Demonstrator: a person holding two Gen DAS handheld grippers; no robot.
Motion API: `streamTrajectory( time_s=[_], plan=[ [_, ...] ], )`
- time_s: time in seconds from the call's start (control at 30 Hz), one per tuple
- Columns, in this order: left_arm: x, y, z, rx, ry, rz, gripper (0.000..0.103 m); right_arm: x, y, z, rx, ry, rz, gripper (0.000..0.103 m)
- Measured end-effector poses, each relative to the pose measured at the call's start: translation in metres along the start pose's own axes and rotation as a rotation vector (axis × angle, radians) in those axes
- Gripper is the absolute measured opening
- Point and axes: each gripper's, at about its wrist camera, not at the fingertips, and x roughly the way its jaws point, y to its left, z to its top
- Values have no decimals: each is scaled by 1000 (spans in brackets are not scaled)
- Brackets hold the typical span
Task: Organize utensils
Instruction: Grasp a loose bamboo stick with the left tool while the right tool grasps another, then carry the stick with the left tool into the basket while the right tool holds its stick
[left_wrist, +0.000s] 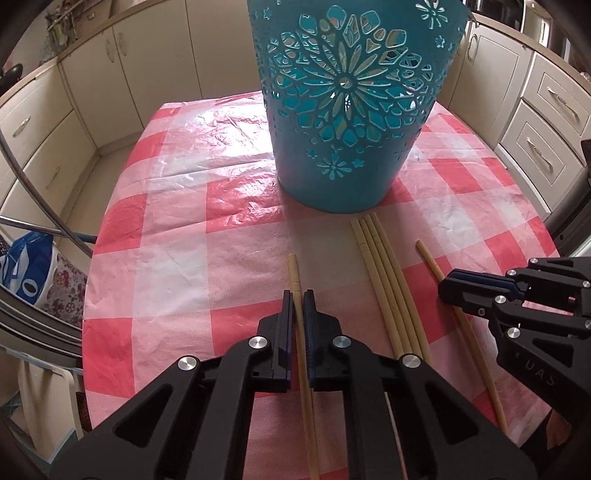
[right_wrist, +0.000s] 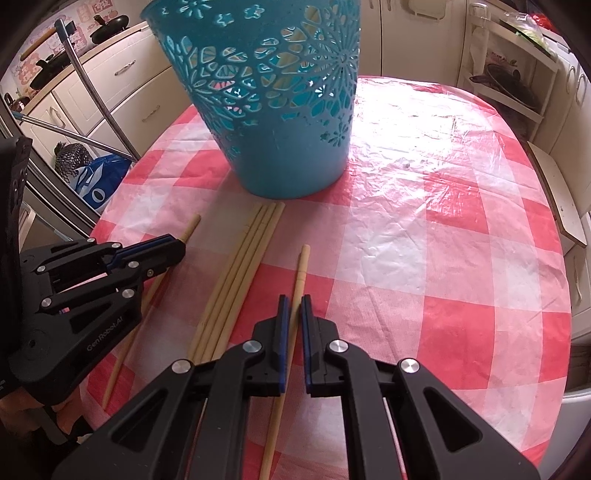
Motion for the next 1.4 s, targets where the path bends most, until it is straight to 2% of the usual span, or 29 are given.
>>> streamTrajectory(
  time_s=[0.47, 0.8, 1.03, 1.23, 1.4],
  plan=[
    [-3, -6, -3, 30, -15, 28, 5, 1, 3, -1, -22, -5, -19, 7],
    [-6, -5, -4, 26, -12, 5, 5, 1, 4, -1, -26, -9, -22, 7],
    [-15, -5, -2, 29, -38, -11, 5, 1, 4, -1, -34, -8, -19, 7],
    [-29, -6, 1, 30, -87, -44, 5, 0, 4, -2, -33, -8, -20, 7],
    [-53, -4, 8, 13, -178, -125, 5, 0, 5, -2, -34, -7, -21, 7]
  ],
)
